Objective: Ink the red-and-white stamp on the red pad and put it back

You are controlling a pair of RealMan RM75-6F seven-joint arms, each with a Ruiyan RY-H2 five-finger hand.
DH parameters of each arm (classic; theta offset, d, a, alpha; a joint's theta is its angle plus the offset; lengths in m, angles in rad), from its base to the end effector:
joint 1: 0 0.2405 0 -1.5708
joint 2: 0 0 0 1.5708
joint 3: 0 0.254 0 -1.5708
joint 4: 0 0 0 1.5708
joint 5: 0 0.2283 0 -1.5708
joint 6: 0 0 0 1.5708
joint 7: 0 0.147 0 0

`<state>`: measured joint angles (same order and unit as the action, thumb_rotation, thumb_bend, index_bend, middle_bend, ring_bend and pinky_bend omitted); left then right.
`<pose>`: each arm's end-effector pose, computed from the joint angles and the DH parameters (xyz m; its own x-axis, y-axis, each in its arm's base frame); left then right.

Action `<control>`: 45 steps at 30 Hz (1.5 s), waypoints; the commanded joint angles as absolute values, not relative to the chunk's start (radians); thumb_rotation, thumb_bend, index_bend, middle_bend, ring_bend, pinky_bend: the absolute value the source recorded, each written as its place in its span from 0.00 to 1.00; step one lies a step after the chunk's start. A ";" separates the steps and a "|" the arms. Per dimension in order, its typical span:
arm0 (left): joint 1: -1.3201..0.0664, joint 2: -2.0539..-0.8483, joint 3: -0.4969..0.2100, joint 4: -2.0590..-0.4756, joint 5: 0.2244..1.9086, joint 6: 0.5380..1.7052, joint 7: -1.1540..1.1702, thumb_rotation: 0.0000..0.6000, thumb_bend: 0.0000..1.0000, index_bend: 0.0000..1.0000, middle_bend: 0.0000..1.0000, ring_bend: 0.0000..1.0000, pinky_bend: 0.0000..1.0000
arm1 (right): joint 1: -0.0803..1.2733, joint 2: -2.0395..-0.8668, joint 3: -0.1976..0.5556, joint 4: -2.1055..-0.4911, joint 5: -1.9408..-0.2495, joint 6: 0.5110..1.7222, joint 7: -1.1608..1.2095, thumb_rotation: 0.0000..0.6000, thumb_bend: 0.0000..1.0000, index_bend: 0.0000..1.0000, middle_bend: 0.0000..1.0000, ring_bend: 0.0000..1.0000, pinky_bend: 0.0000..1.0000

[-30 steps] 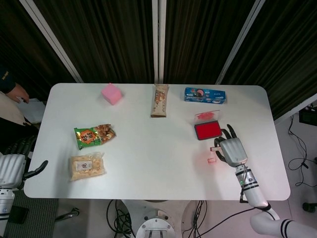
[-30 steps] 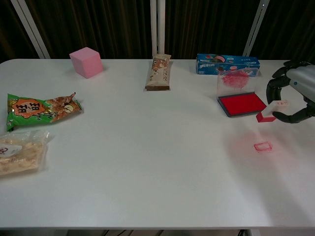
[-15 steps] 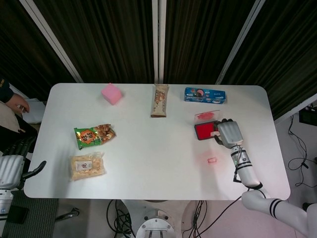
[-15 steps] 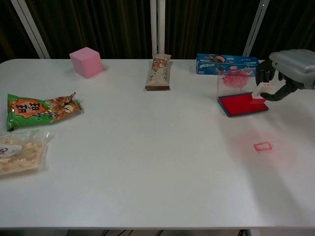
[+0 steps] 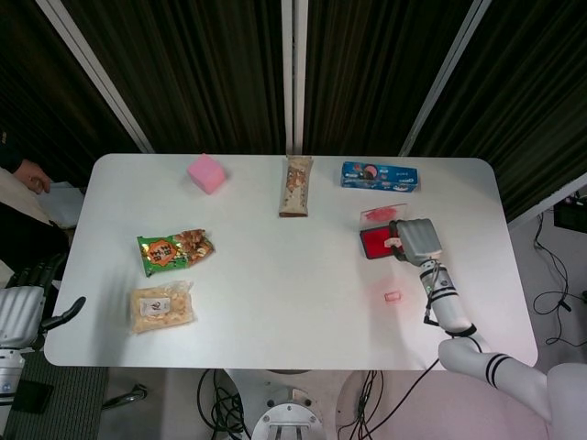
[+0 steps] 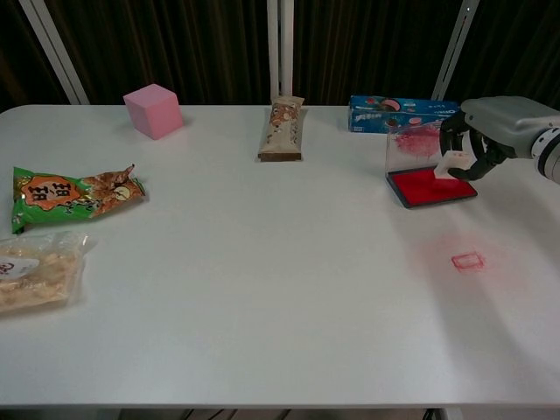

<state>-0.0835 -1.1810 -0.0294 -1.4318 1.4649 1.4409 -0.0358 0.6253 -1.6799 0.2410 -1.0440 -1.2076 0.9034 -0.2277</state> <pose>-0.3574 0.1825 0.1353 0.4650 0.0573 0.8835 0.8831 0.0397 -0.4674 -0.2460 -0.3821 -0.0294 0.5108 -0.2072 0.8344 -0.8585 -0.1745 0.4822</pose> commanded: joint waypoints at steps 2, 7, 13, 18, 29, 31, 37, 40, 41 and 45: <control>-0.086 -1.182 -0.031 -1.431 1.461 1.435 -0.035 0.02 0.15 0.08 0.12 0.12 0.20 | 0.643 -1.695 0.246 -1.016 -1.190 0.886 -0.228 1.00 0.30 0.63 0.54 0.59 0.70; -0.092 -1.185 -0.033 -1.426 1.456 1.424 -0.036 0.02 0.15 0.08 0.12 0.12 0.21 | 0.659 -1.705 0.247 -0.992 -1.170 0.865 -0.236 1.00 0.30 0.63 0.55 0.60 0.70; -0.097 -1.188 -0.035 -1.419 1.449 1.411 -0.038 0.03 0.15 0.08 0.12 0.12 0.21 | 0.678 -1.709 0.243 -0.974 -1.141 0.830 -0.261 1.00 0.30 0.64 0.55 0.60 0.70; -0.099 -1.192 -0.034 -1.414 1.448 1.406 -0.041 0.03 0.15 0.08 0.12 0.12 0.21 | 0.700 -1.708 0.241 -0.971 -1.108 0.793 -0.308 1.00 0.30 0.64 0.55 0.60 0.70; -0.100 -1.192 -0.036 -1.408 1.442 1.403 -0.047 0.02 0.15 0.08 0.12 0.12 0.21 | 0.726 -1.720 0.234 -0.965 -1.036 0.770 -0.395 1.00 0.31 0.64 0.56 0.60 0.70; -0.100 -1.192 -0.036 -1.408 1.443 1.404 -0.046 0.02 0.15 0.08 0.12 0.12 0.20 | 0.725 -1.716 0.236 -0.975 -1.035 0.778 -0.389 1.00 0.31 0.64 0.56 0.60 0.70; -0.099 -1.191 -0.035 -1.416 1.446 1.409 -0.044 0.03 0.15 0.08 0.12 0.12 0.20 | 0.714 -1.665 0.250 -1.059 -1.052 0.834 -0.361 1.00 0.31 0.65 0.56 0.60 0.70; -0.099 -1.191 -0.034 -1.419 1.449 1.410 -0.043 0.03 0.15 0.08 0.12 0.12 0.20 | 0.704 -1.622 0.258 -1.128 -1.059 0.866 -0.359 1.00 0.31 0.64 0.56 0.60 0.70; -0.099 -1.192 -0.034 -1.421 1.451 1.411 -0.042 0.03 0.15 0.08 0.12 0.12 0.21 | 0.699 -1.605 0.258 -1.157 -1.062 0.881 -0.361 1.00 0.31 0.64 0.56 0.60 0.70; -0.099 -1.192 -0.033 -1.427 1.453 1.414 -0.037 0.02 0.15 0.08 0.12 0.12 0.21 | 0.671 -1.548 0.244 -1.259 -1.078 0.931 -0.375 1.00 0.31 0.64 0.56 0.60 0.70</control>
<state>-0.0991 -1.1917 -0.0335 -1.4268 1.4524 1.4136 -0.0374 0.6930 -1.5898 0.2519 -1.1988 -1.0639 0.8931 -0.3667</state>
